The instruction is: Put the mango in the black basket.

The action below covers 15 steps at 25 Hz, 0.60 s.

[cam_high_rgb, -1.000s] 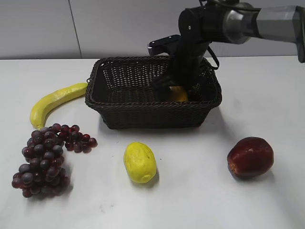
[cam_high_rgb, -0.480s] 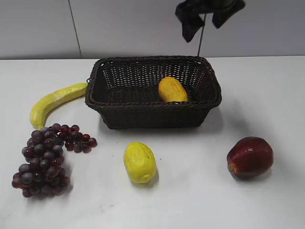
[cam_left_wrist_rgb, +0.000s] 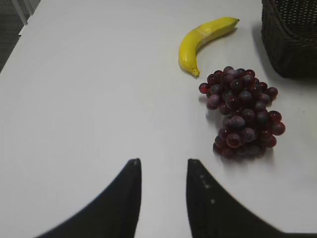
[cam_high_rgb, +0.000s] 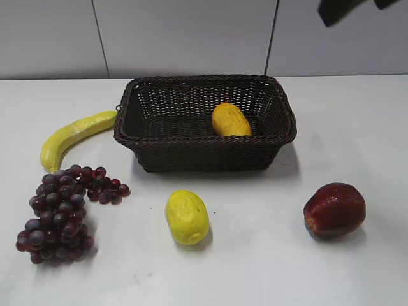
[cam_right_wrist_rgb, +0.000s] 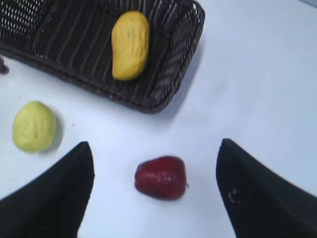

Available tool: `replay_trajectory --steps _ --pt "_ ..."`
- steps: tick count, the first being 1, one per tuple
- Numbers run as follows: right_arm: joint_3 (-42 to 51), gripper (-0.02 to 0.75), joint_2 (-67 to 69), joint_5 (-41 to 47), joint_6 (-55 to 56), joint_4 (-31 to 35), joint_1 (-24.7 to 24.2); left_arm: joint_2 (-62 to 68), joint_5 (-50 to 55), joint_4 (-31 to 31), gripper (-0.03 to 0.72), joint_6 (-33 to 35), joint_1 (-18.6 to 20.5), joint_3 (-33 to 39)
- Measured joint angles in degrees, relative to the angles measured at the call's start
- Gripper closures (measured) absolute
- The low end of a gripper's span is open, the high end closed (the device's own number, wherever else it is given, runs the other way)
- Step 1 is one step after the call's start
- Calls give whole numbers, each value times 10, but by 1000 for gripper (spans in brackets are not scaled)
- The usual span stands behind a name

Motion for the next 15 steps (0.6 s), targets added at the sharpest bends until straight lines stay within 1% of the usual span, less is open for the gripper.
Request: replay_trajectory --steps 3,8,12,15 --pt "121 148 -111 -23 12 2 0 0 0 0 458 0 0 0" --pt "292 148 -260 -65 21 2 0 0 0 0 458 0 0 0" --pt "399 148 -384 -78 21 -3 0 0 0 0 458 0 0 0" --pt "459 148 -469 -80 21 -16 0 0 0 0 458 0 0 0"
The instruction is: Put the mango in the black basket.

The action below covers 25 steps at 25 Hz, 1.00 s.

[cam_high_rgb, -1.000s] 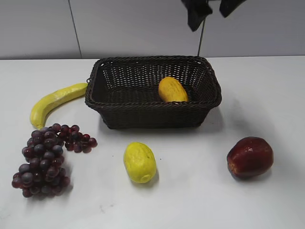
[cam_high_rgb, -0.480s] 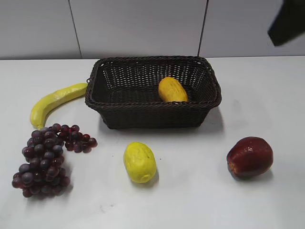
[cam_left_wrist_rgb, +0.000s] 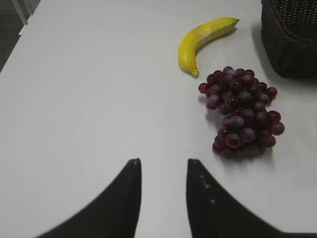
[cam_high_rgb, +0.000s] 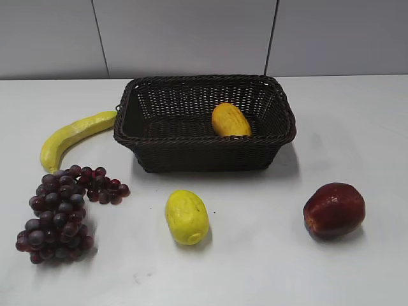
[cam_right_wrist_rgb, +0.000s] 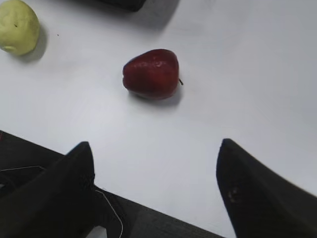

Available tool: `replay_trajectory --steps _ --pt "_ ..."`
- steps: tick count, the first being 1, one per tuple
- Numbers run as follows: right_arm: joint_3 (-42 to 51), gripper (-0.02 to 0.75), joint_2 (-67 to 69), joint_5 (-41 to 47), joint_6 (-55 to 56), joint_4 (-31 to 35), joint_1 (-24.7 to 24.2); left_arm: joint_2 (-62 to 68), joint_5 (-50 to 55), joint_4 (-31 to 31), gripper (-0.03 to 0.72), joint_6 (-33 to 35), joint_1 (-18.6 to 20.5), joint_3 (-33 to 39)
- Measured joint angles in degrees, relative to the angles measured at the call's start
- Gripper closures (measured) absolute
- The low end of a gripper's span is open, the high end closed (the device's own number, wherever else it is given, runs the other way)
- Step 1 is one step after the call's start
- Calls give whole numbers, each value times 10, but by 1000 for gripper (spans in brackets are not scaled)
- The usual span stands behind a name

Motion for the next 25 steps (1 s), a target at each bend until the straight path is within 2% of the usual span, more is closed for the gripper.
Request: replay_trajectory --steps 9,25 --pt "130 148 -163 -6 -9 -7 0 0 0 0 458 0 0 0" --pt "133 148 -170 -11 -13 -7 0 0 0 0 458 0 0 0"
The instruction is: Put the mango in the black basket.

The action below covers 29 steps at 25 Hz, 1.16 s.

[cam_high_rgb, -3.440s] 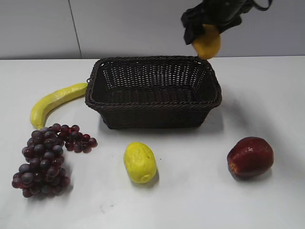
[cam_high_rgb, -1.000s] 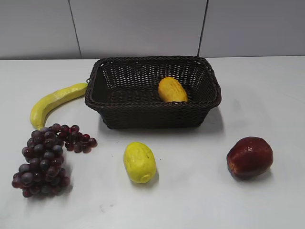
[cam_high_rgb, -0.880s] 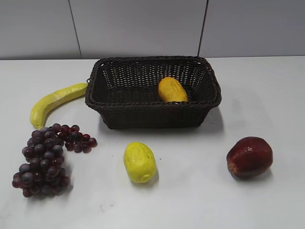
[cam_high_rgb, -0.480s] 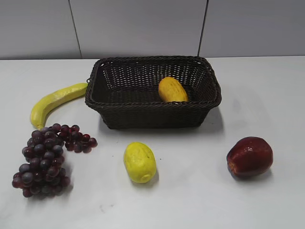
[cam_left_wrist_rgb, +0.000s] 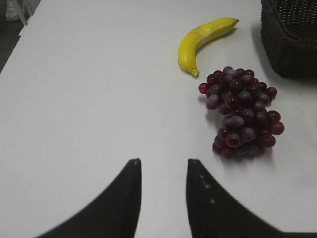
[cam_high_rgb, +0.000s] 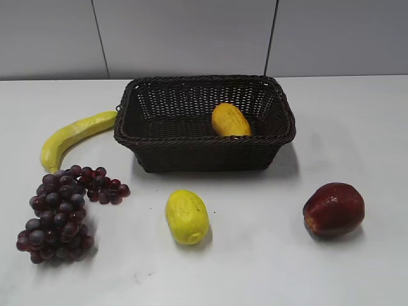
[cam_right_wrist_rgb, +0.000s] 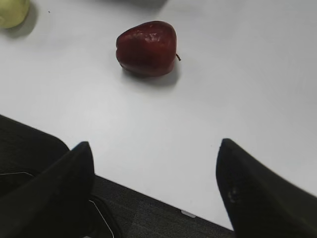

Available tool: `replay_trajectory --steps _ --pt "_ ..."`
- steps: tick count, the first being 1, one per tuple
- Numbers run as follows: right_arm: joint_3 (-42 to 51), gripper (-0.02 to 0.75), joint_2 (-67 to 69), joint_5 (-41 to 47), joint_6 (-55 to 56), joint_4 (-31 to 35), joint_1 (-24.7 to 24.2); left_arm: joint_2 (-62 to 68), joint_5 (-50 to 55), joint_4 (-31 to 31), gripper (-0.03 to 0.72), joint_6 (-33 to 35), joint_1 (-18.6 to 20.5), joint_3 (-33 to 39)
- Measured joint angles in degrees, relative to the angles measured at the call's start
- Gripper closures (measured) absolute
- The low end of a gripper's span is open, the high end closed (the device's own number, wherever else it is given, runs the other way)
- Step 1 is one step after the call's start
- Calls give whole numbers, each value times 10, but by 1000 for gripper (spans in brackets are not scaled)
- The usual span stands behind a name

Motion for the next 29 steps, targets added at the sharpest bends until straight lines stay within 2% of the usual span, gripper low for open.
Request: replay_trajectory --steps 3,5,13,15,29 --pt "0 150 -10 0 0 0 -11 0 0 0 458 0 0 0" --pt "0 149 -28 -1 0 0 -38 0 0 0 458 0 0 0" --pt "1 149 -130 -1 -1 0 -203 0 0 0 458 0 0 0" --pt "1 149 -155 -1 -1 0 -228 0 0 0 458 0 0 0" --pt "1 149 -177 -1 -1 0 -240 0 0 0 458 0 0 0"
